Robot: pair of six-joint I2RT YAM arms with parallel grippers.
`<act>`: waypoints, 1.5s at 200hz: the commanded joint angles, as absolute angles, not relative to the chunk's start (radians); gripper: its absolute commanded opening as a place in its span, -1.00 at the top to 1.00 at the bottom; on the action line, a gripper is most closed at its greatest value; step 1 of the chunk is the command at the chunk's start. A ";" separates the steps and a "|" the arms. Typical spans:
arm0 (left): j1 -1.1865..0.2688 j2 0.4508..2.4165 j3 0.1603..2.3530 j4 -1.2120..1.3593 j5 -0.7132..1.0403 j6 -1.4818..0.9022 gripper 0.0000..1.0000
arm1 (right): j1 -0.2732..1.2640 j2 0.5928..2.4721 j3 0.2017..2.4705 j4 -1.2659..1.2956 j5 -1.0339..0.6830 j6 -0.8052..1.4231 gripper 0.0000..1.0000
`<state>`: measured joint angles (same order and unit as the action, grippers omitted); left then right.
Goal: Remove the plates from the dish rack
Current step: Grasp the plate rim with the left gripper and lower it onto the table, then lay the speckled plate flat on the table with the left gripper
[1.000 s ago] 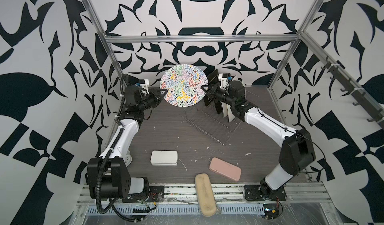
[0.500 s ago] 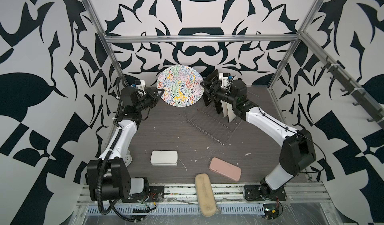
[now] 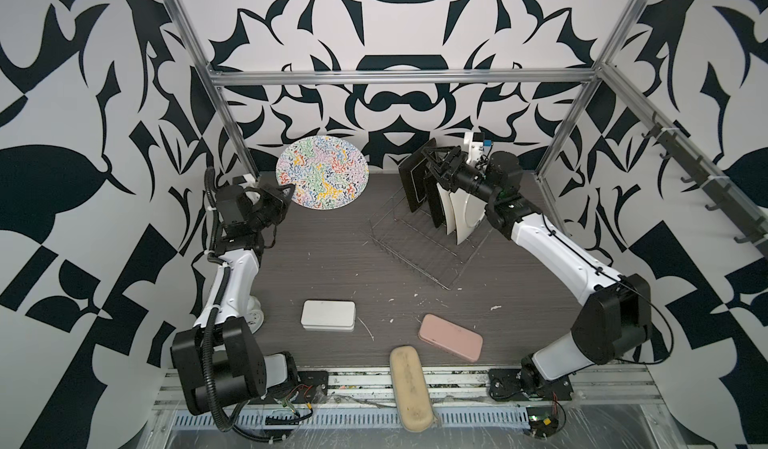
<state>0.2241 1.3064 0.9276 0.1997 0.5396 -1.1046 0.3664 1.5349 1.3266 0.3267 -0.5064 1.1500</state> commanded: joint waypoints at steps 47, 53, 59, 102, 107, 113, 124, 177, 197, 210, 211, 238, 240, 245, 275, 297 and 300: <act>0.292 1.338 0.811 0.284 0.410 -1.137 1.00 | 0.364 1.439 1.342 0.121 -0.477 0.940 -0.50; 0.296 1.346 0.806 0.287 0.404 -1.136 1.00 | 0.364 1.437 1.340 0.118 -0.478 0.935 -0.50; 0.299 1.355 0.806 0.286 0.398 -1.128 1.00 | 0.364 1.437 1.337 0.117 -0.479 0.932 -0.50; 0.307 1.441 0.876 0.167 0.391 -1.034 1.00 | 0.364 1.439 1.331 0.098 -0.482 0.913 -0.50; 0.307 1.454 0.888 0.146 0.390 -1.022 1.00 | 0.364 1.440 1.329 0.096 -0.483 0.909 -0.49; 0.308 1.465 0.894 0.136 0.387 -1.016 1.00 | 0.364 1.440 1.329 0.095 -0.483 0.906 -0.49; 0.311 1.483 0.897 0.135 0.384 -1.014 1.00 | 0.364 1.442 1.329 0.091 -0.485 0.899 -0.50; 0.325 1.555 0.917 0.127 0.345 -0.996 1.00 | 0.364 1.433 1.325 0.059 -0.492 0.873 -0.49; 0.330 1.586 0.943 0.099 0.362 -0.977 1.00 | 0.364 1.429 1.327 0.043 -0.486 0.861 -0.49; 0.333 1.599 0.945 0.101 0.368 -0.977 1.00 | 0.364 1.426 1.326 0.038 -0.479 0.856 -0.49; 0.335 1.599 0.945 0.102 0.370 -0.977 1.00 | 0.364 1.426 1.326 0.038 -0.479 0.856 -0.49; 0.339 1.621 0.948 0.111 0.389 -0.979 1.00 | 0.364 1.428 1.326 0.038 -0.477 0.850 -0.49; 0.339 1.622 0.948 0.111 0.390 -0.978 1.00 | 0.364 1.429 1.327 0.038 -0.476 0.849 -0.49; 0.341 1.626 0.947 0.110 0.392 -0.978 1.00 | 0.363 1.432 1.327 0.038 -0.476 0.848 -0.49; 0.353 1.637 0.934 0.123 0.406 -0.978 1.00 | 0.362 1.448 1.333 0.032 -0.486 0.848 -0.49; 0.386 1.641 0.932 0.123 0.415 -0.974 1.00 | 0.362 1.448 1.332 0.029 -0.490 0.848 -0.49; 0.389 1.642 0.931 0.123 0.417 -0.974 1.00 | 0.362 1.448 1.331 0.029 -0.490 0.848 -0.49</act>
